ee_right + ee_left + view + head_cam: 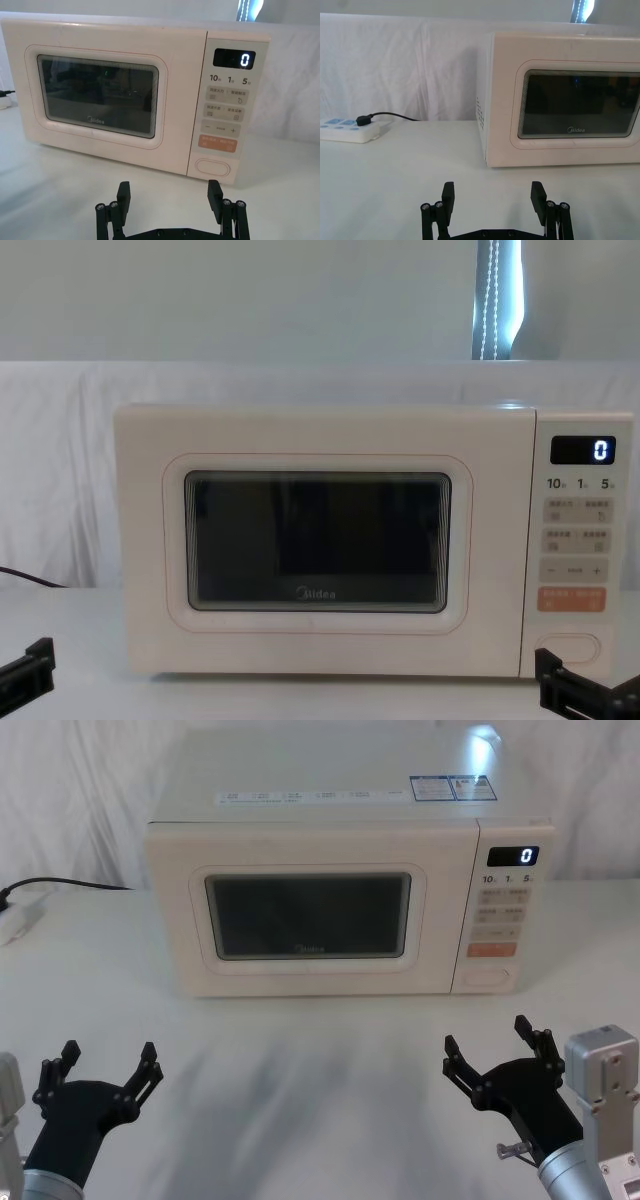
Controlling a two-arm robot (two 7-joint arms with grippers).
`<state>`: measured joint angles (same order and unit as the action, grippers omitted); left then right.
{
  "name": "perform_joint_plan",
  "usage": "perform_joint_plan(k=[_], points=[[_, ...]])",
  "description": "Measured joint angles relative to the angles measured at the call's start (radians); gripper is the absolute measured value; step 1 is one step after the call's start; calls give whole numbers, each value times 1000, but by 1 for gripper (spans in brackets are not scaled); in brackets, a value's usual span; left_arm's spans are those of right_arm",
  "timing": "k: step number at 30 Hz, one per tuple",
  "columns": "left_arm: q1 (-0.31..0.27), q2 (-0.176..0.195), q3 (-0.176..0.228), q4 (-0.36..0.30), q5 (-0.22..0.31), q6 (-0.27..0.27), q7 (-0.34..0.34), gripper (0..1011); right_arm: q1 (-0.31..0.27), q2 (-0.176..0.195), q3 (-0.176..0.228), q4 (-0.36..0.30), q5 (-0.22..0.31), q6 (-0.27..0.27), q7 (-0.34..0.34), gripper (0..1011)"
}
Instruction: Press the button to open the microwave door with one hand; close the microwave door with the other hand.
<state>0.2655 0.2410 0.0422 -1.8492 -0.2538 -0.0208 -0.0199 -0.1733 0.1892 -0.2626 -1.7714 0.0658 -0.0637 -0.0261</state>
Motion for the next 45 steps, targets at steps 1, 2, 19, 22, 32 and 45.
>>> perform_joint_plan(k=[1, 2, 19, 22, 32, 45], points=[[0, 0, 0, 0, 0, 0, 0, 1001, 0, 0, 0, 0, 0, 0, 0, 1002], [0, 0, 0, 0, 0, 0, 0, 1001, 0, 0, 0, 0, 0, 0, 0, 1002], [0, 0, 0, 0, 0, 0, 0, 1001, 0, 0, 0, 0, 0, 0, 0, 1002], [0, 0, 0, 0, 0, 0, 0, 1001, 0, 0, 0, 0, 0, 0, 0, 1002], [0, 0, 0, 0, 0, 0, 0, 1001, 0, 0, 0, 0, 0, 0, 0, 1002], [0, 0, 0, 0, 0, 0, 0, 1001, 0, 0, 0, 0, 0, 0, 0, 1002]])
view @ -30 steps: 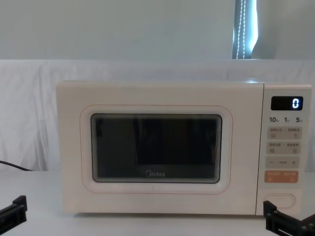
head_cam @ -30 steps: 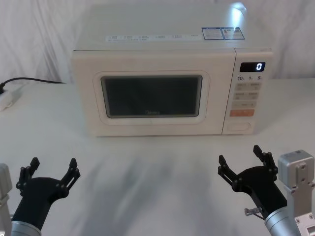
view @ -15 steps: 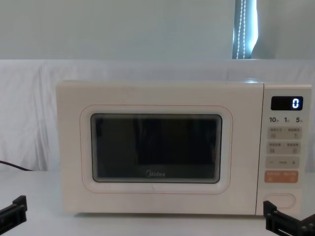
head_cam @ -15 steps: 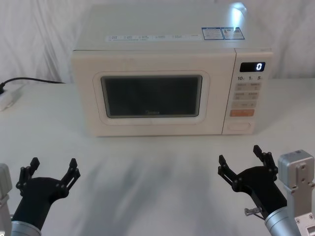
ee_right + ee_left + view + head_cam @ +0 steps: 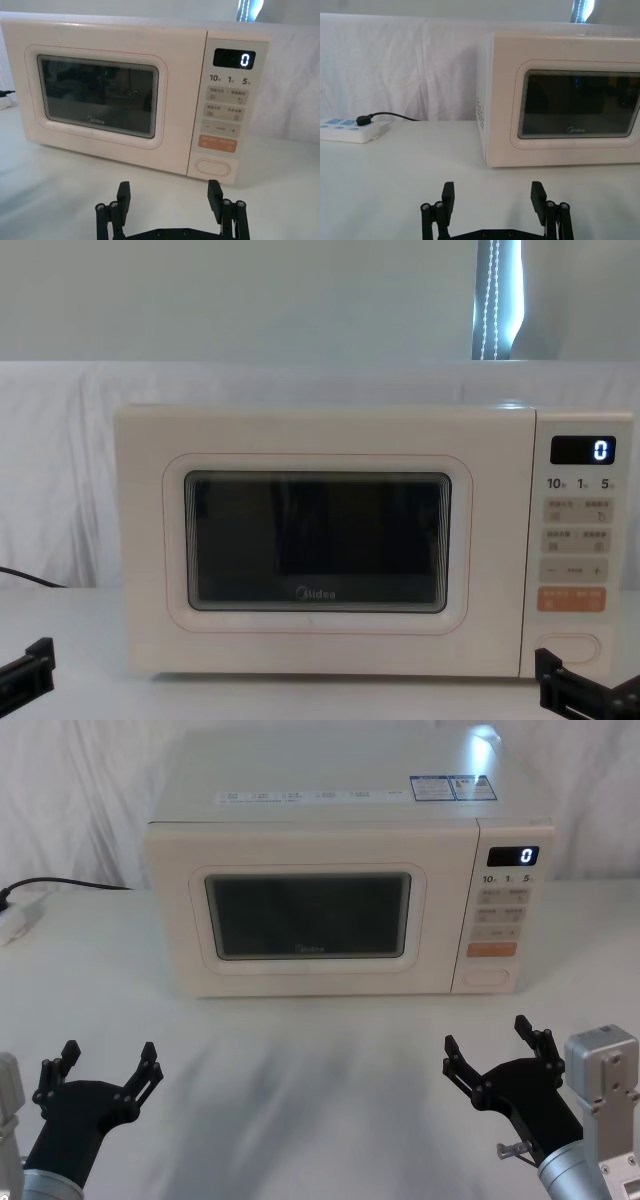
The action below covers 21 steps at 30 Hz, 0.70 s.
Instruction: Press the button to open the microwave door with one hand; close the microwave door with the other hand.
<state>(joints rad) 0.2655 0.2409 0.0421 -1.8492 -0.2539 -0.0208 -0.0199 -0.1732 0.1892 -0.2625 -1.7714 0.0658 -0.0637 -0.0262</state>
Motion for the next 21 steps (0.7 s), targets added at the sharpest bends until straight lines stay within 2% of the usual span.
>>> perform_joint_plan(k=[5, 8, 15, 16, 18, 20, 21], points=[[0, 0, 0, 0, 0, 0, 0, 1001, 0, 0, 0, 0, 0, 0, 0, 961], [0, 0, 0, 0, 0, 0, 0, 1001, 0, 0, 0, 0, 0, 0, 0, 896], [0, 0, 0, 0, 0, 0, 0, 1001, 0, 0, 0, 0, 0, 0, 0, 707], [0, 0, 0, 0, 0, 0, 0, 1001, 0, 0, 0, 0, 0, 0, 0, 647], [0, 0, 0, 0, 0, 0, 0, 1001, 0, 0, 0, 0, 0, 0, 0, 611], [0, 0, 0, 0, 0, 0, 0, 1001, 0, 0, 0, 0, 0, 0, 0, 511], [0, 0, 0, 0, 0, 0, 0, 1001, 0, 0, 0, 0, 0, 0, 0, 494]])
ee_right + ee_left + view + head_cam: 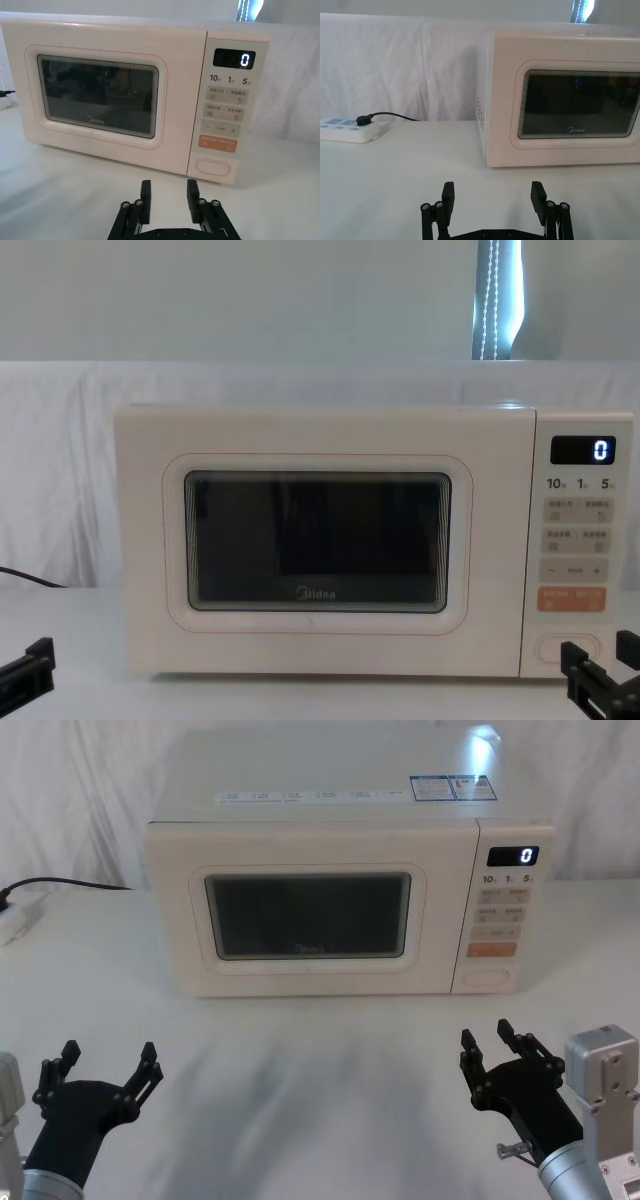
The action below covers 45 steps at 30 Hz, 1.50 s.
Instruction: Press the button to open the microwave door with one hand; close the microwave door with the other hand.
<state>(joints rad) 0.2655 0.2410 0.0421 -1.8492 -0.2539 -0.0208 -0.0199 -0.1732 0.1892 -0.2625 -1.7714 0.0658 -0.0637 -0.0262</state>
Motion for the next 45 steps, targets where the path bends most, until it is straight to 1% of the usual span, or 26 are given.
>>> perform_joint_plan(k=[5, 7, 9, 10, 12, 13, 14, 15, 16, 17, 27, 31, 38, 42, 44, 45], points=[[0, 0, 0, 0, 0, 0, 0, 1001, 0, 0, 0, 0, 0, 0, 0, 355], [0, 0, 0, 0, 0, 0, 0, 1001, 0, 0, 0, 0, 0, 0, 0, 275], [0, 0, 0, 0, 0, 0, 0, 1001, 0, 0, 0, 0, 0, 0, 0, 242], [0, 0, 0, 0, 0, 0, 0, 1001, 0, 0, 0, 0, 0, 0, 0, 190], [0, 0, 0, 0, 0, 0, 0, 1001, 0, 0, 0, 0, 0, 0, 0, 128], [0, 0, 0, 0, 0, 0, 0, 1001, 0, 0, 0, 0, 0, 0, 0, 128], [0, 0, 0, 0, 0, 0, 0, 1001, 0, 0, 0, 0, 0, 0, 0, 78], [0, 0, 0, 0, 0, 0, 0, 1001, 0, 0, 0, 0, 0, 0, 0, 63], [0, 0, 0, 0, 0, 0, 0, 1001, 0, 0, 0, 0, 0, 0, 0, 14], [0, 0, 0, 0, 0, 0, 0, 1001, 0, 0, 0, 0, 0, 0, 0, 0], [0, 0, 0, 0, 0, 0, 0, 1001, 0, -1, 1, 0, 0, 0, 1, 0], [0, 0, 0, 0, 0, 0, 0, 1001, 4, -6, 10, 0, -6, 8, 20, 0], [0, 0, 0, 0, 0, 0, 0, 1001, 38, -3, 20, 14, -24, 40, 67, 0], [0, 0, 0, 0, 0, 0, 0, 1001, 60, 4, 24, 25, -36, 62, 95, 0], [0, 0, 0, 0, 0, 0, 0, 1001, 80, 12, 26, 34, -47, 83, 121, 0], [0, 0, 0, 0, 0, 0, 0, 1001, 80, 12, 26, 34, -47, 83, 121, 0]])
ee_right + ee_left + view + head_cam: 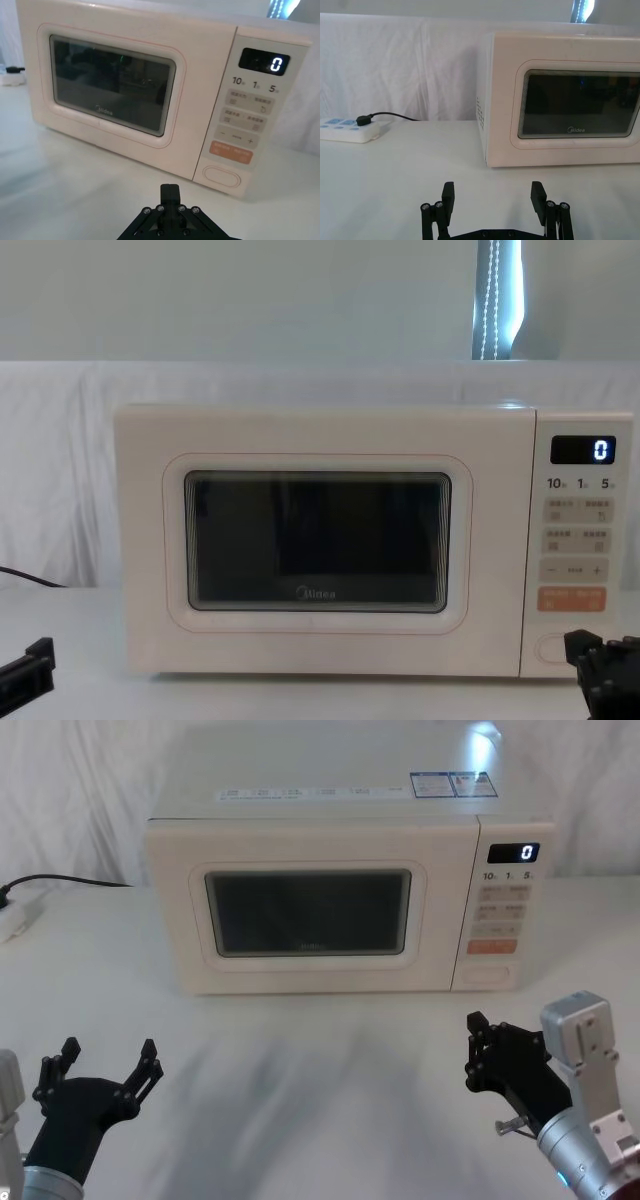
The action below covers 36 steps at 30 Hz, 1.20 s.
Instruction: Press the button to open the microwave door with one hand; close the microwave door with the other hand.
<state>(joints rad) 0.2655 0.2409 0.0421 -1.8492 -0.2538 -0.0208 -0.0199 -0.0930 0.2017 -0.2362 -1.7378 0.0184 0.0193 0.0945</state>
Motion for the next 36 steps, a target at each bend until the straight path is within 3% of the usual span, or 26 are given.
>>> perform_joint_plan(k=[16, 25, 36], points=[[0, 0, 0, 0, 0, 0, 0, 1001, 107, 8, -6, 74, -71, 83, 76, 0], [0, 0, 0, 0, 0, 0, 0, 1001, 169, -18, -4, 144, -91, 131, 78, 0], [0, 0, 0, 0, 0, 0, 0, 1001, 235, -68, 34, 224, -77, 191, 63, 0]])
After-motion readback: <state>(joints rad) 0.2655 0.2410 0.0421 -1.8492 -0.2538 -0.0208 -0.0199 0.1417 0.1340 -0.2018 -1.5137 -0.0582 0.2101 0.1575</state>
